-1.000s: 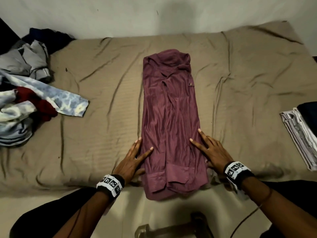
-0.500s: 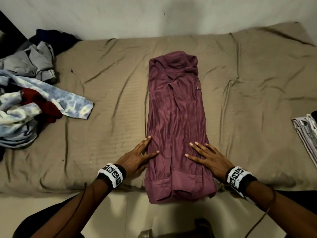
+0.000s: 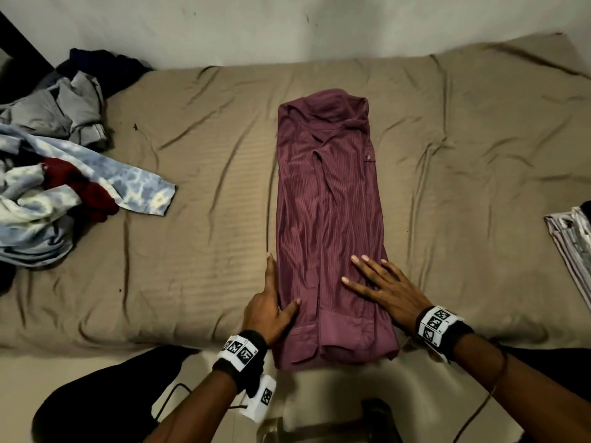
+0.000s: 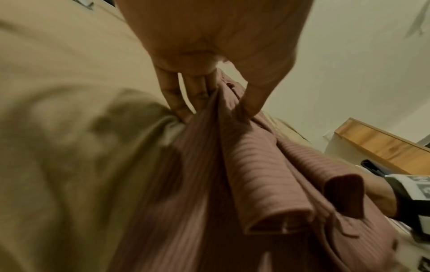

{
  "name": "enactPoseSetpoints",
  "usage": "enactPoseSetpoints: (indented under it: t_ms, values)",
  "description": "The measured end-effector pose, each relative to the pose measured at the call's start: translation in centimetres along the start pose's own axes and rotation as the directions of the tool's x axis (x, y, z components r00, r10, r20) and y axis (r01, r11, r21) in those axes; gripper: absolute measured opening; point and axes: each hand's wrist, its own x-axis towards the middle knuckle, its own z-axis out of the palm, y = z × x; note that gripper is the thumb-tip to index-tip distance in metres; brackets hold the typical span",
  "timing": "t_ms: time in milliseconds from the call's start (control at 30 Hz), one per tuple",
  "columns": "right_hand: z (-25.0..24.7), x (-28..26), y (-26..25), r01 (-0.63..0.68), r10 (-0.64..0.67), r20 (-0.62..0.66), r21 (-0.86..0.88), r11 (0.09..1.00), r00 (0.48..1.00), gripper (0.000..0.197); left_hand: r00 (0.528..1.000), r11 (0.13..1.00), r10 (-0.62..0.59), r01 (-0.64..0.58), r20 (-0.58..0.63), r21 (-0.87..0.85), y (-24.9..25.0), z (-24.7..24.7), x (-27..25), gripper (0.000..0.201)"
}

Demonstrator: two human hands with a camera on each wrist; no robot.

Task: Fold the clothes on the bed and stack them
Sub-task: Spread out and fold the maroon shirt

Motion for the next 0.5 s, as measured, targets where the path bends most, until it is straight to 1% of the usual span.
enactPoseSetpoints:
  t_ms: [33, 67, 100, 133, 167, 200, 233, 267, 300, 333, 367, 400, 433, 467, 500]
  values:
    - [0.1, 0.0, 0.0, 0.018, -0.018, 0.013, -0.004, 1.000, 1.000, 0.103, 0.998, 0.998, 0.058, -0.058, 0.021, -0.017, -0.3, -0.3, -0.5, 0.109]
    - [0.4, 0.0, -0.1, 0.039, -0.038, 0.027, -0.008, 0.999, 0.999, 0.102, 0.991, 0.991, 0.124, -0.122, 0.057, -0.051, -0.5, -0.6, -0.8, 0.104]
    - [0.7, 0.0, 0.0, 0.055, -0.055, 0.040, -0.009, 0.998, 0.998, 0.102, 0.977, 0.976, 0.186, -0.171, 0.104, -0.135, -1.1, -0.9, -0.7, 0.092]
    - [0.8, 0.0, 0.0, 0.063, -0.062, 0.054, -0.004, 0.998, 0.997, 0.101, 0.960, 0.947, 0.227, -0.180, 0.161, -0.265, -1.6, -1.3, -0.5, 0.077]
    - [0.9, -0.1, 0.1, 0.065, -0.066, 0.065, 0.009, 0.998, 0.996, 0.099, 0.947, 0.911, 0.227, -0.123, 0.228, -0.394, -1.8, -1.7, -0.3, 0.065]
    - [1.0, -0.1, 0.3, 0.064, -0.065, 0.071, 0.027, 0.998, 0.995, 0.098, 0.933, 0.893, 0.215, -0.069, 0.287, -0.445, -2.1, -1.9, -0.1, 0.061]
    - [0.9, -0.2, 0.4, 0.063, -0.066, 0.071, 0.037, 0.997, 0.995, 0.096, 0.923, 0.898, 0.226, -0.074, 0.311, -0.433, -2.4, -2.1, 0.1, 0.061]
    - [0.7, -0.3, 0.5, 0.067, -0.070, 0.073, 0.041, 0.997, 0.995, 0.090, 0.913, 0.920, 0.265, -0.143, 0.311, -0.365, -2.8, -2.3, 0.2, 0.063]
    - [0.5, -0.4, 0.5, 0.072, -0.076, 0.072, 0.051, 0.996, 0.995, 0.083, 0.895, 0.933, 0.328, -0.257, 0.302, -0.252, -3.1, -2.7, 0.3, 0.063]
    - [0.2, -0.5, 0.4, 0.080, -0.084, 0.067, 0.061, 0.995, 0.994, 0.077, 0.858, 0.904, 0.421, -0.424, 0.296, -0.057, -3.4, -3.1, 0.5, 0.060]
    - [0.0, -0.5, 0.3, 0.093, -0.096, 0.045, 0.059, 0.994, 0.994, 0.076, 0.804, 0.808, 0.496, -0.566, 0.327, 0.166, -3.8, -3.3, 0.8, 0.059]
    - [0.0, -0.5, 0.2, 0.104, -0.105, 0.027, 0.040, 0.994, 0.994, 0.078, 0.760, 0.681, 0.556, -0.649, 0.338, 0.339, -3.9, -3.3, 1.2, 0.061]
    - [0.2, -0.4, 0.1, 0.114, -0.114, 0.016, 0.022, 0.993, 0.993, 0.085, 0.716, 0.565, 0.610, -0.693, 0.339, 0.447, -3.8, -3.2, 1.6, 0.061]
    - [0.6, -0.4, 0.1, 0.115, -0.115, 0.021, 0.007, 0.993, 0.993, 0.095, 0.670, 0.465, 0.672, -0.713, 0.315, 0.525, -3.4, -3.1, 1.8, 0.053]
    - [0.9, -0.3, 0.1, 0.110, -0.110, 0.035, 0.002, 0.994, 0.993, 0.103, 0.610, 0.385, 0.748, -0.719, 0.260, 0.579, -2.7, -3.1, 1.9, 0.044]
